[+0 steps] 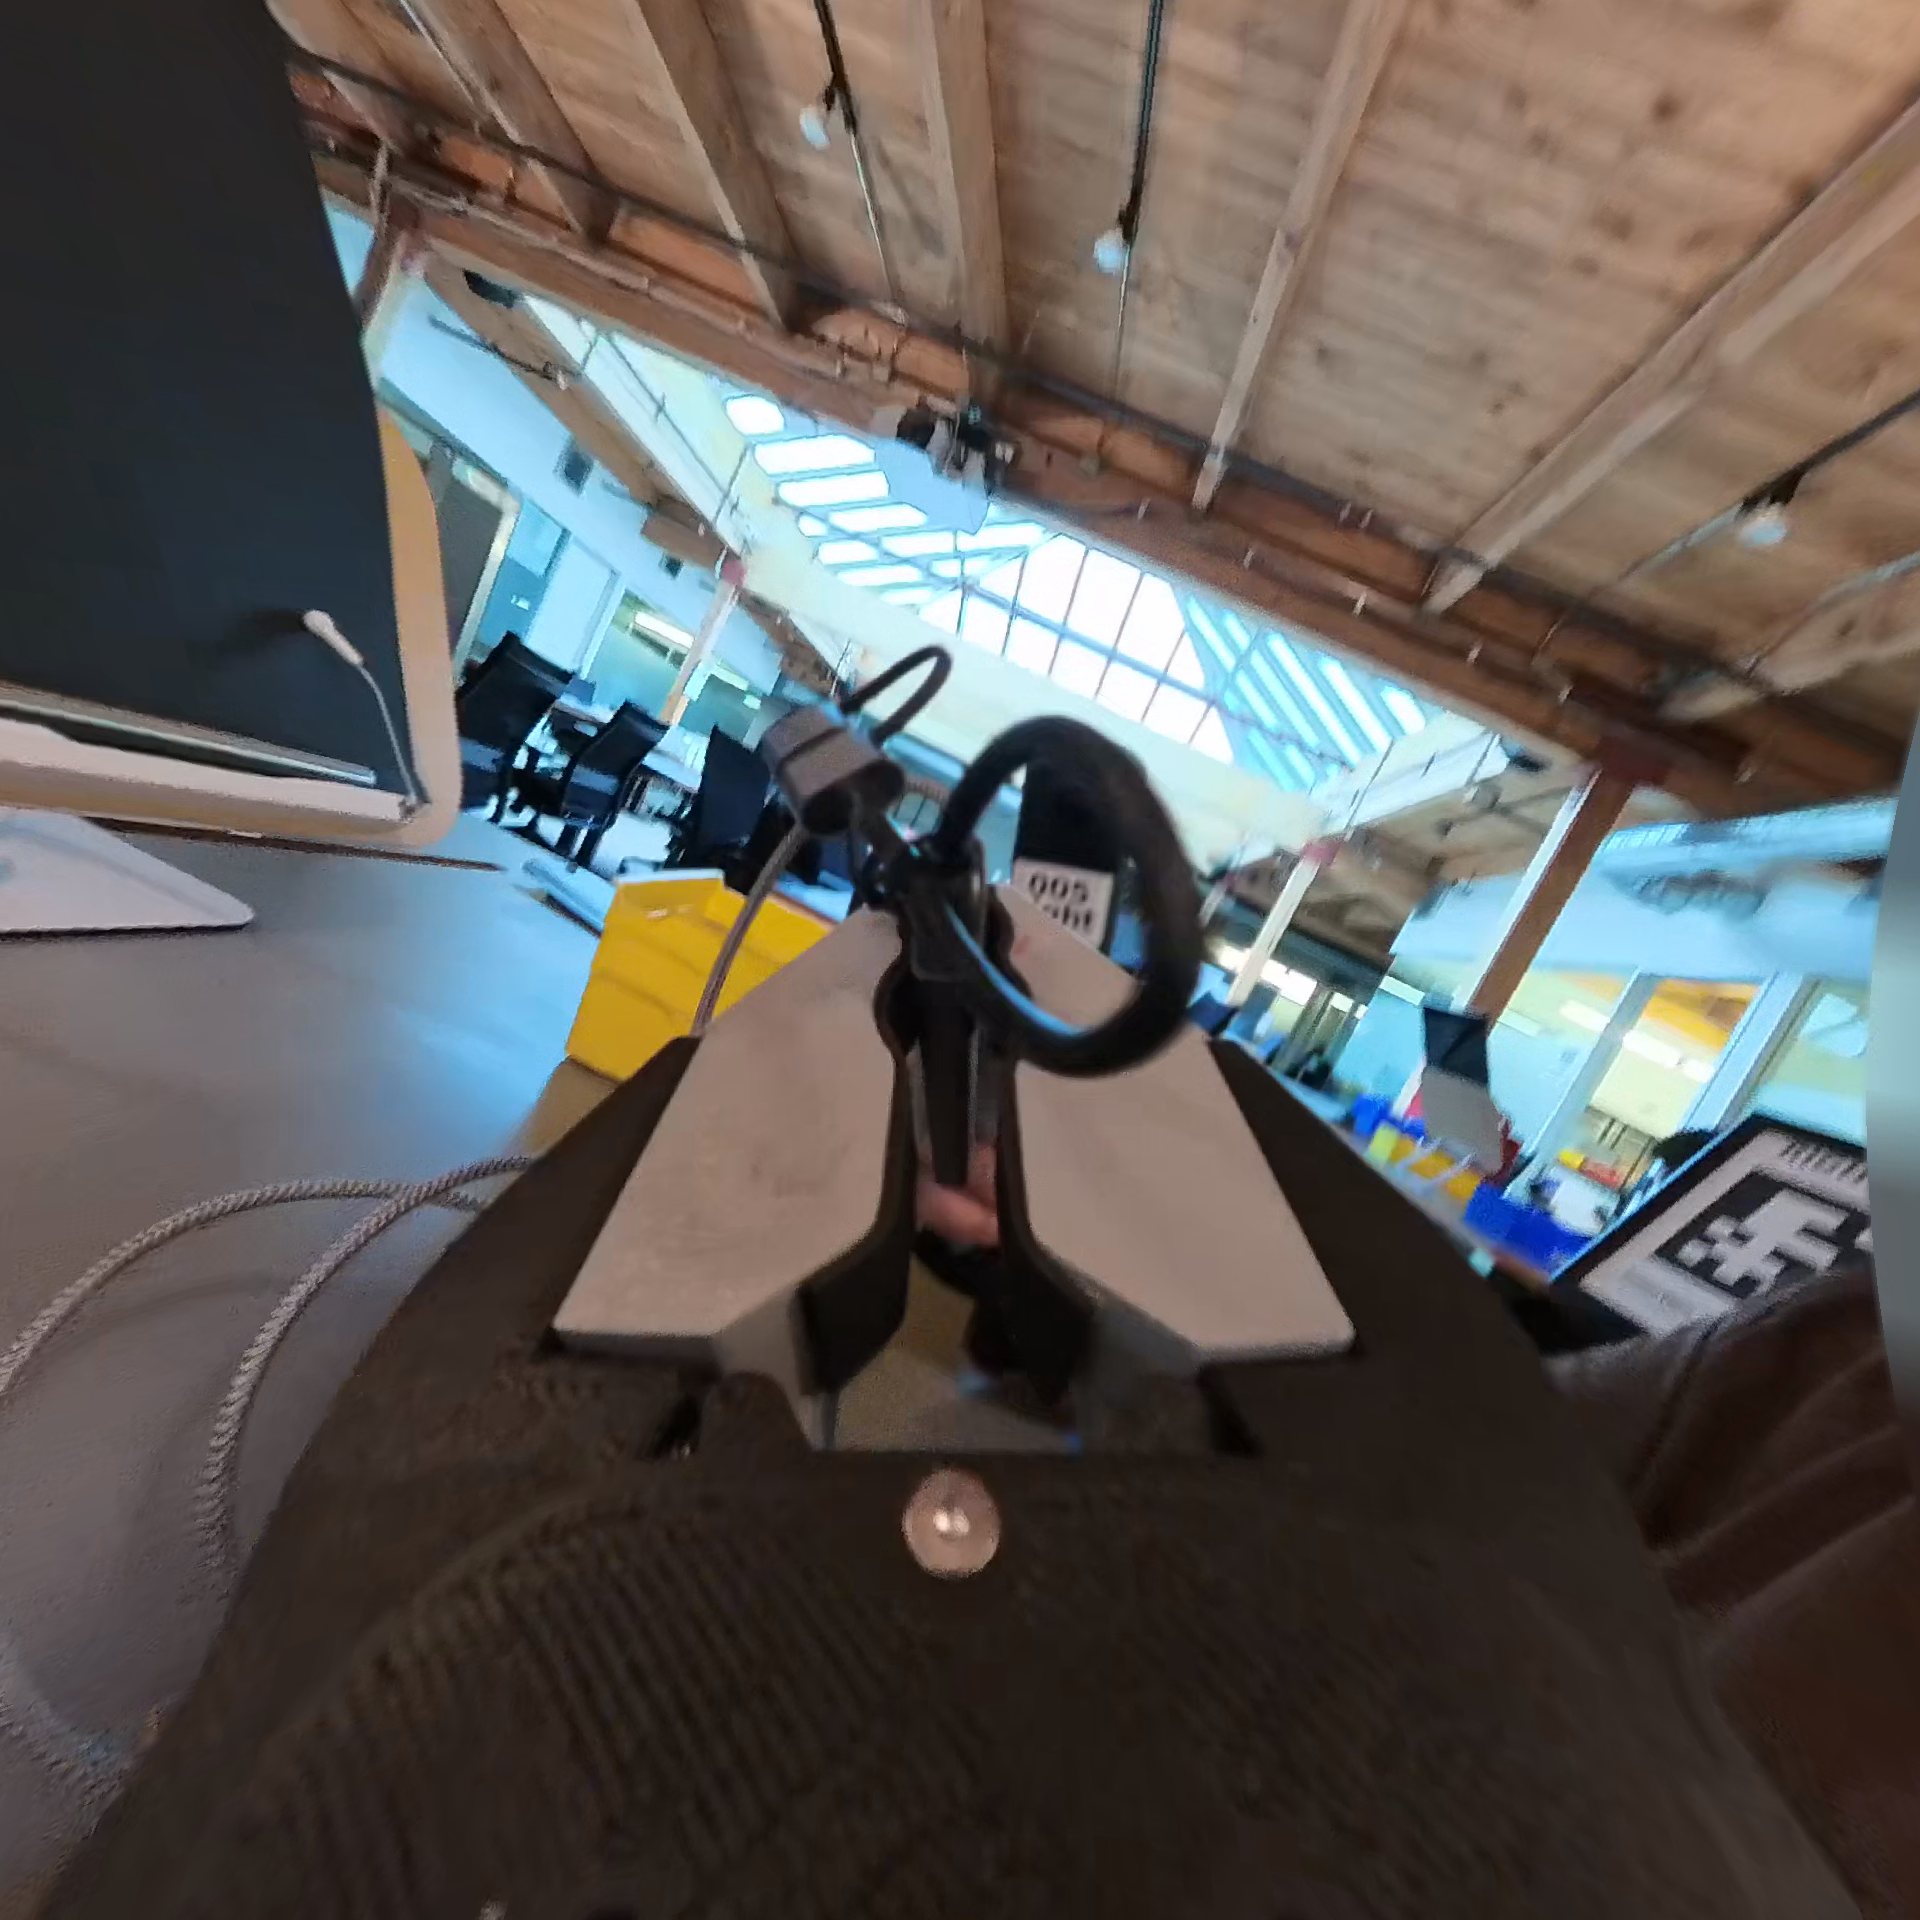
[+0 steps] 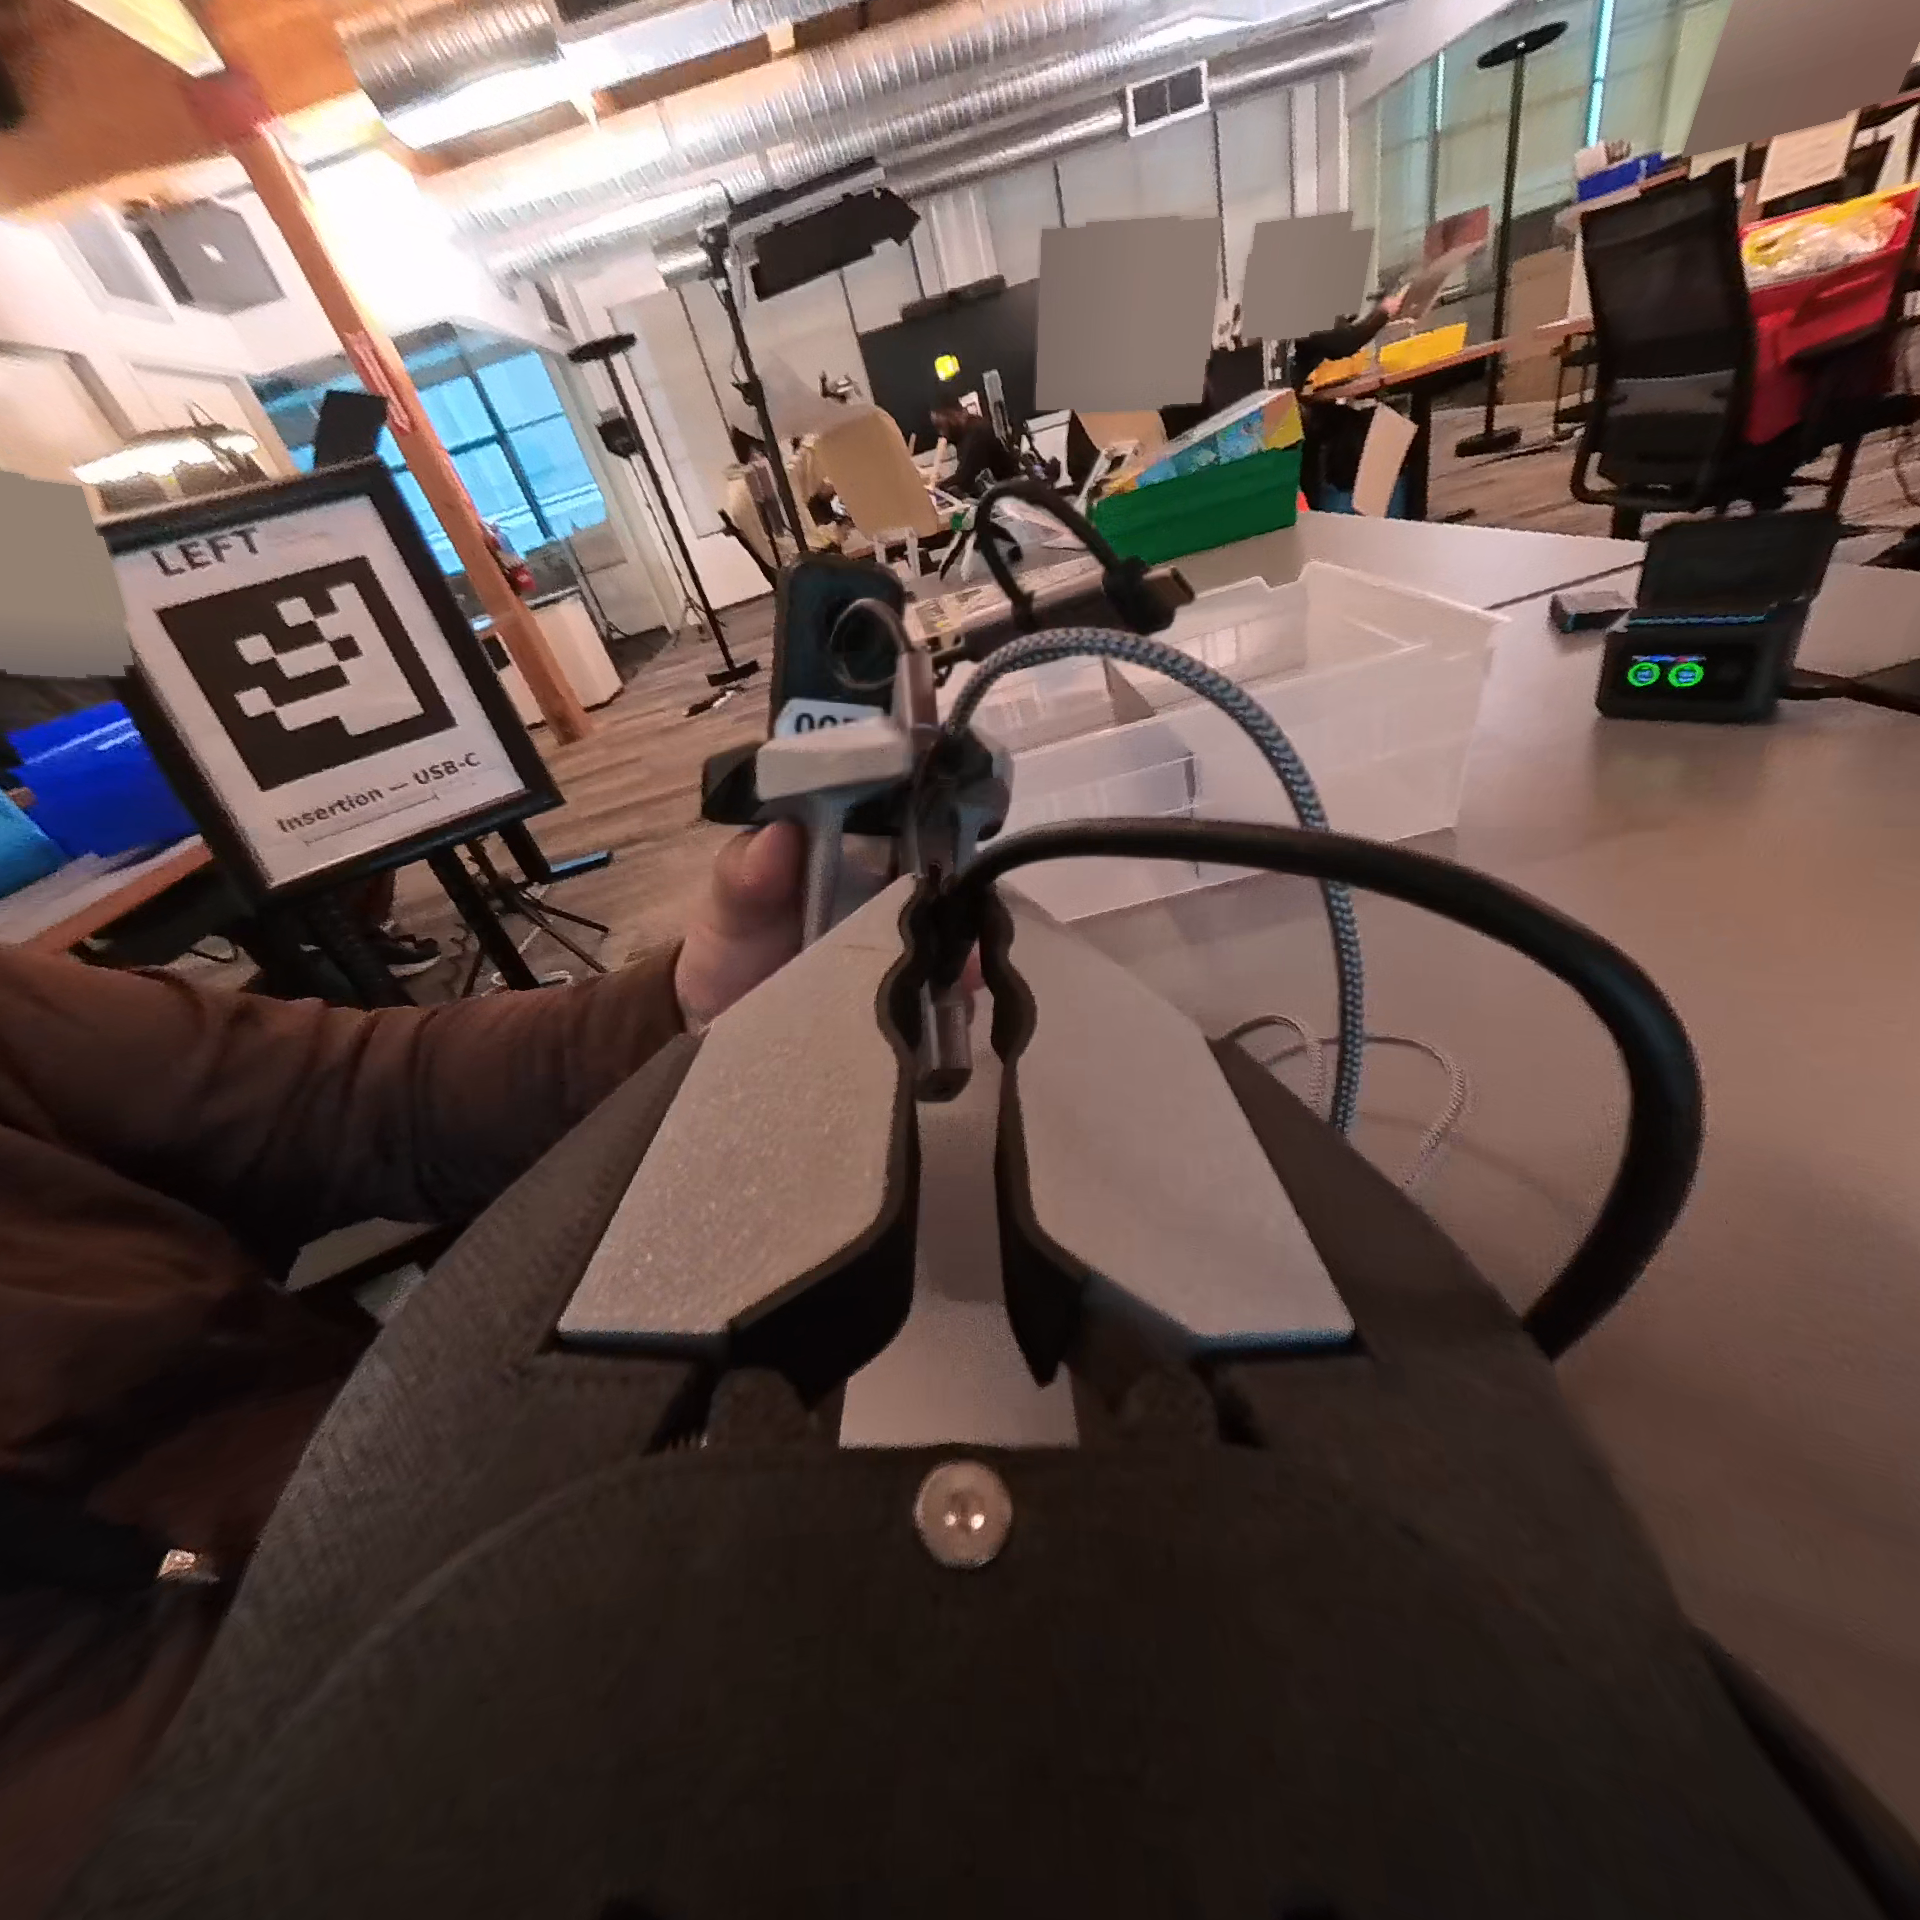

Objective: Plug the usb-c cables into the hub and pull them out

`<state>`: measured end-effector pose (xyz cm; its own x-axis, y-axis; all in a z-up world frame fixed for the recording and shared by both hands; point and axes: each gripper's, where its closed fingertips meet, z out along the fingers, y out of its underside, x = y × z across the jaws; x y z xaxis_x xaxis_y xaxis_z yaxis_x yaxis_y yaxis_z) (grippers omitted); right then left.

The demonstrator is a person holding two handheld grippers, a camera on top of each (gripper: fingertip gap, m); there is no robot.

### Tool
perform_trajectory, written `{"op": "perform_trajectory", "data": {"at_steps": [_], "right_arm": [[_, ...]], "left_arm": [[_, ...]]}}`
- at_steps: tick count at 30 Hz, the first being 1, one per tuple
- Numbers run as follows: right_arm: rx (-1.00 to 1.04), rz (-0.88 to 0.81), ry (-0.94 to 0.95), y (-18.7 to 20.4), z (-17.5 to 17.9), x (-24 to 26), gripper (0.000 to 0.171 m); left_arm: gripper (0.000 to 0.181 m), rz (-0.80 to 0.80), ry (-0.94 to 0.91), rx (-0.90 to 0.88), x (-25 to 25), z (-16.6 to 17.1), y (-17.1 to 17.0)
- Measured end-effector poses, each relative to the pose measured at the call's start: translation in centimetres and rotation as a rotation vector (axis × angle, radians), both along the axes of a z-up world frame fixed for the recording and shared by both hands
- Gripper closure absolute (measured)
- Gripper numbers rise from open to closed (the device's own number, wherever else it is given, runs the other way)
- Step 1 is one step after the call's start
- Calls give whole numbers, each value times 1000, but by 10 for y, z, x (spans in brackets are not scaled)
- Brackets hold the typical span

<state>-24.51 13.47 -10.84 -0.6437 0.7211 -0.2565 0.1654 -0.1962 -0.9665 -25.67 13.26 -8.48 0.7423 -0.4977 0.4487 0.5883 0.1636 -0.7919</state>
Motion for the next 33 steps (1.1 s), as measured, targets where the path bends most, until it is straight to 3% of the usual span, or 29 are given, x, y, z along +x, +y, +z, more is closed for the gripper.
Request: {"op": "perform_trajectory", "data": {"at_steps": [2,5,8,12,23,33], "right_arm": [[-1,-7,3,4,6,3,166],[5,60,-32,-1,9,11,166],[58,119,-92,-10,2,17,166],[156,77,-112,-9,-5,16,166],[149,103,-102,-15,1,21,166],[163,104,-32,-13,8,25,160]], "left_arm": [[163,-56,83,-47,12,-7,1],[161,-204,156,-113,37,-16,0],[174,-179,279,-149,48,-28,5],[174,-157,389,-223,50,-39,9],[173,-194,479,-278,57,-45,0],[173,-156,379,-210,52,-28,3]]}}
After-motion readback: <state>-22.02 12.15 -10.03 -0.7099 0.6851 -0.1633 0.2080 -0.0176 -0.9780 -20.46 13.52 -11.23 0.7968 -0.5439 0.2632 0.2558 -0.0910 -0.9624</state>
